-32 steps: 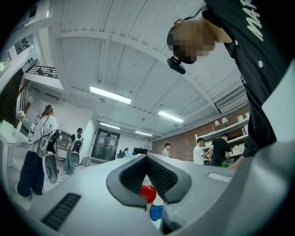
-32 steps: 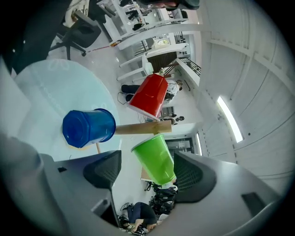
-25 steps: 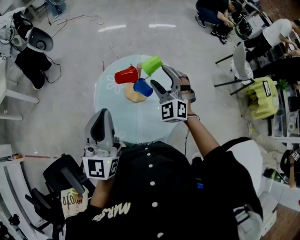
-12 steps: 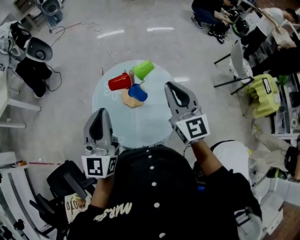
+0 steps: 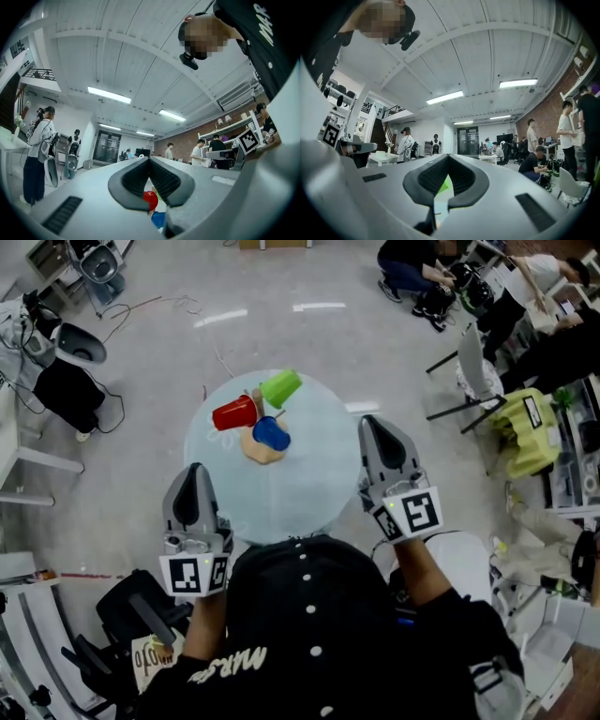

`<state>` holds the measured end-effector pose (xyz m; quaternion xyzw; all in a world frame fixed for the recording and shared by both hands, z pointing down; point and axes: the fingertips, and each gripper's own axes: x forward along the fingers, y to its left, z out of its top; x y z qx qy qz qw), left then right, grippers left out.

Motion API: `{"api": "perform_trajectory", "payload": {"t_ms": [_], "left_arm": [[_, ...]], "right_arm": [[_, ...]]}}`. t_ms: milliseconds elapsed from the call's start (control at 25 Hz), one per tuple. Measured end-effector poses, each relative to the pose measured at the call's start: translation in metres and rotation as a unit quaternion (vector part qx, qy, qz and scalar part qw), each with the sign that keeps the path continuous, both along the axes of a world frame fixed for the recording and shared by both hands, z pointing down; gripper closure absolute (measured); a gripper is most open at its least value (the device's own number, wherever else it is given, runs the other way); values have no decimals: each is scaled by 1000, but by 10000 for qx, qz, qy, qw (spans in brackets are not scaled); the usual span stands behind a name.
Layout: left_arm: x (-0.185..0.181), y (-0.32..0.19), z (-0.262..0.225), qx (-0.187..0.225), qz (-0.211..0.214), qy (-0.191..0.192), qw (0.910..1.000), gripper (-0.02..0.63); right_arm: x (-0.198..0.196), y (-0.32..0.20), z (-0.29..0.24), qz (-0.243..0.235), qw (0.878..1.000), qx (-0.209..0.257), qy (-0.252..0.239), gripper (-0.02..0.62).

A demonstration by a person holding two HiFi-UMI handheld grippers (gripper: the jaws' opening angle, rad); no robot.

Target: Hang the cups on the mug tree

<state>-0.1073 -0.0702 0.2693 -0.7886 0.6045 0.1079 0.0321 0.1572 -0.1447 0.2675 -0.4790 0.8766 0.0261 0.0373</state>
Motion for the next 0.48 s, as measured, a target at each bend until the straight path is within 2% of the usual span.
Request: {"api": "perform_trajectory", "payload": {"t_ms": [160, 480], "left_arm": [[-10, 2, 5, -80, -147, -63, 9998, 612], [-18, 0, 7, -153, -264, -176, 9994, 612]], "right_arm": [[19, 5, -5, 167, 9997, 179, -45, 595], [47, 0, 14, 472, 9987, -33, -196, 595]]}}
